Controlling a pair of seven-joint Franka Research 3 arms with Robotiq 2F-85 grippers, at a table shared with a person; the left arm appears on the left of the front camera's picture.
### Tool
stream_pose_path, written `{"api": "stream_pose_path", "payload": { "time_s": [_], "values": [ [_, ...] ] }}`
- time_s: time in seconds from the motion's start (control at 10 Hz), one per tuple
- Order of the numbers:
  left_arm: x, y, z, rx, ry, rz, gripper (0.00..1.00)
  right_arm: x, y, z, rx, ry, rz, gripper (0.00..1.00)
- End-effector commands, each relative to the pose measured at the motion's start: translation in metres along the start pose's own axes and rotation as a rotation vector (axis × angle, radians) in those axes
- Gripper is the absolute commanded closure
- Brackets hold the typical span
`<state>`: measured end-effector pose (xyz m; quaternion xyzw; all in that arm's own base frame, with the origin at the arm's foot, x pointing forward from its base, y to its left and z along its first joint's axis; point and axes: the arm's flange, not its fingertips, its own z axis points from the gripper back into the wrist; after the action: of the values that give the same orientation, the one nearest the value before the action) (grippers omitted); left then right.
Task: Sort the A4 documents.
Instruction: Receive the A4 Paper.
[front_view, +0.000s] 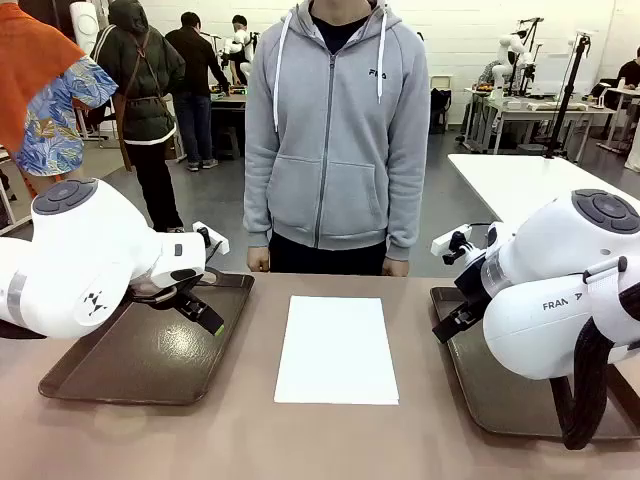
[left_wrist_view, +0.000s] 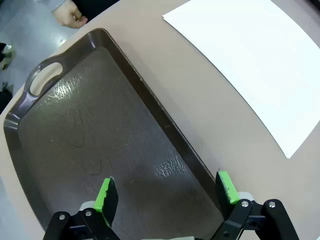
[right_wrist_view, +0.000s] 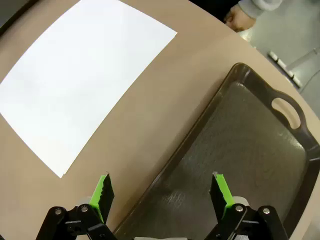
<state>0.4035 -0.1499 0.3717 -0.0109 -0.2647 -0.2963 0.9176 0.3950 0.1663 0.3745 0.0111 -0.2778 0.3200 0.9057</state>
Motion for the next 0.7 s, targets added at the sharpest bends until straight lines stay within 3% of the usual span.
{"api": "stream_pose_path", "payload": {
  "time_s": [0.0, 0.6],
  "values": [
    [0.0000, 0.0000, 0.0000, 0.000, 0.000, 0.000, 0.00, 0.0000, 0.0000, 0.0000, 0.000, 0.000, 0.000, 0.00],
    [0.0000, 0.0000, 0.0000, 0.000, 0.000, 0.000, 0.00, 0.0000, 0.0000, 0.0000, 0.000, 0.000, 0.000, 0.00]
  ]
}}
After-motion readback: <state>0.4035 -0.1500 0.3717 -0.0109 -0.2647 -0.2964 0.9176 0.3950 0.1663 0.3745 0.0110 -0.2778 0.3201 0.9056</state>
